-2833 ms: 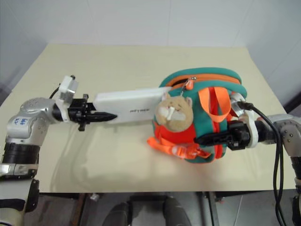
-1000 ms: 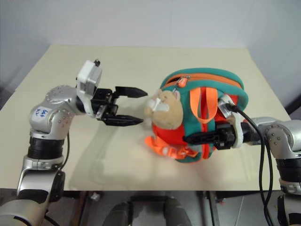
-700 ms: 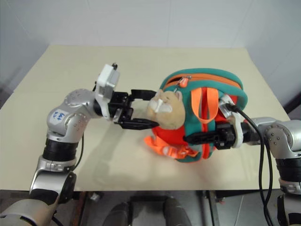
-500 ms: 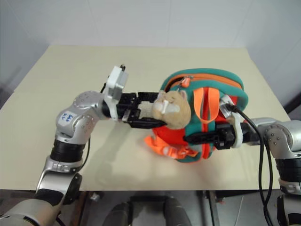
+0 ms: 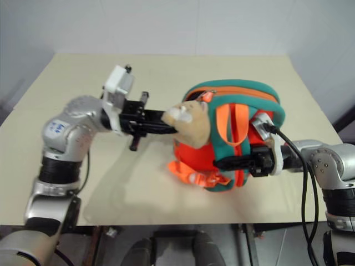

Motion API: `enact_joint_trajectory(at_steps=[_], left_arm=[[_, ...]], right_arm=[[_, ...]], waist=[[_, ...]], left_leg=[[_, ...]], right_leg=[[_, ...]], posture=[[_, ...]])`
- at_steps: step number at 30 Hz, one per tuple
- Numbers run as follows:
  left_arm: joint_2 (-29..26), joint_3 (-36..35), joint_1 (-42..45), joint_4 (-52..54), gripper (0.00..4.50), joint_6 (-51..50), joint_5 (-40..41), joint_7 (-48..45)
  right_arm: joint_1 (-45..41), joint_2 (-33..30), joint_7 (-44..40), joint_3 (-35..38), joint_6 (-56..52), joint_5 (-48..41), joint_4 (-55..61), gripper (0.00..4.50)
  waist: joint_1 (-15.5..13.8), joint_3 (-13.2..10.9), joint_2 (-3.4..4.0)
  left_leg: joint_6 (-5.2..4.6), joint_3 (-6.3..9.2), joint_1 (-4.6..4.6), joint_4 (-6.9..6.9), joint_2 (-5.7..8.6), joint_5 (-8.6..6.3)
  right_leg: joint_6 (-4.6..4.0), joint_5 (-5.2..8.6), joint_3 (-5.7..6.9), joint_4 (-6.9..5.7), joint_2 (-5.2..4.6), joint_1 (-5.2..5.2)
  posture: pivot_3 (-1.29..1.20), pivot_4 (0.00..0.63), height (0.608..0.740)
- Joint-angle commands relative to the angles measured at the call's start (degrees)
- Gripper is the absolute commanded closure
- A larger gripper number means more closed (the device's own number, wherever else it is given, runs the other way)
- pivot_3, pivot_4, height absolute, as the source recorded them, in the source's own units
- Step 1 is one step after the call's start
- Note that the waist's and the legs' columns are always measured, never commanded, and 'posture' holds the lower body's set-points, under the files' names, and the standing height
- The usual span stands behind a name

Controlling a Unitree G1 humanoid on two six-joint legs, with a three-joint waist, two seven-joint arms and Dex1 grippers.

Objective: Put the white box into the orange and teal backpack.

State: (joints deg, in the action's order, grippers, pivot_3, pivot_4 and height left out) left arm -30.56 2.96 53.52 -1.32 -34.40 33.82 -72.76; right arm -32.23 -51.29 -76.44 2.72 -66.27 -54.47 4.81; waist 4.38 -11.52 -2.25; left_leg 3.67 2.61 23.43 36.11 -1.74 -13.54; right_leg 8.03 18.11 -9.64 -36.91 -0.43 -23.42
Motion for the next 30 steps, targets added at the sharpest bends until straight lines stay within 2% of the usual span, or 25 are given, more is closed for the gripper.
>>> enact_joint_trajectory(at_steps=[1,5,13,17,22,26,30], left_arm=[[-5.2,-3.2,2.2,-6.1,4.01,3.5,-1.6,-3.7],[-8.6,-2.2,2.6,-13.3,4.01,5.7,-4.0,-6.4],[-10.9,-2.8,4.7,-24.2,4.01,4.9,-4.8,-9.2],[-11.2,-0.3,2.5,-27.0,4.01,7.0,-8.2,-10.0],[-7.1,1.5,-2.3,-29.8,4.01,9.8,-11.2,-8.5],[-1.6,2.8,-5.7,-31.9,4.01,8.8,-12.3,-5.9],[0.9,4.1,-9.4,-31.0,4.01,10.6,-14.2,-5.1]], right_arm=[[1.6,-0.4,0.6,1.3,-0.3,-0.8,1.5,4.37],[2.5,-0.4,1.8,2.0,-0.5,-1.9,2.3,4.37],[4.8,-0.7,3.7,3.7,-0.9,-3.8,3.9,4.37],[5.5,-0.7,4.4,4.4,-1.2,-4.4,4.5,4.37],[5.6,-0.4,5.3,4.7,-1.5,-4.9,4.7,4.37],[5.4,0.2,6.0,4.7,-1.8,-5.5,5.0,4.37],[5.8,1.0,7.5,5.2,-1.1,-5.9,5.6,4.37]], waist=[[0.4,0.0,0.00],[0.5,0.0,0.00],[0.2,0.0,0.00],[0.2,0.0,0.00],[0.2,0.0,0.01],[0.0,0.0,0.00],[-0.6,0.0,0.00]], left_leg=[[0.00,0.00,0.01,-0.01,0.00,0.00],[0.00,0.00,-0.01,-0.06,-0.02,0.00],[0.00,0.02,0.04,-0.03,0.00,0.00],[0.00,0.03,0.06,-0.06,-0.01,-0.01],[0.00,0.02,0.03,-0.06,-0.01,-0.01],[0.00,0.02,0.06,0.00,0.00,-0.01],[-0.01,0.03,0.08,-0.01,0.00,-0.01]], right_leg=[[0.00,0.00,0.00,0.02,-0.01,0.01],[-0.04,0.02,0.01,0.01,0.00,0.00],[-0.04,0.03,0.03,0.02,-0.02,-0.01],[-0.03,0.05,0.04,0.03,-0.03,-0.04],[-0.05,0.07,0.03,-0.01,-0.04,-0.03],[-0.04,0.06,0.03,-0.03,-0.05,-0.03],[-0.03,0.06,0.03,0.00,-0.06,-0.04]], posture=[[0.00,0.150,0.740],[0.00,0.150,0.740],[0.00,0.150,0.740],[0.00,0.150,0.740],[0.00,0.150,0.740],[0.00,0.150,0.740],[0.00,0.150,0.740]])
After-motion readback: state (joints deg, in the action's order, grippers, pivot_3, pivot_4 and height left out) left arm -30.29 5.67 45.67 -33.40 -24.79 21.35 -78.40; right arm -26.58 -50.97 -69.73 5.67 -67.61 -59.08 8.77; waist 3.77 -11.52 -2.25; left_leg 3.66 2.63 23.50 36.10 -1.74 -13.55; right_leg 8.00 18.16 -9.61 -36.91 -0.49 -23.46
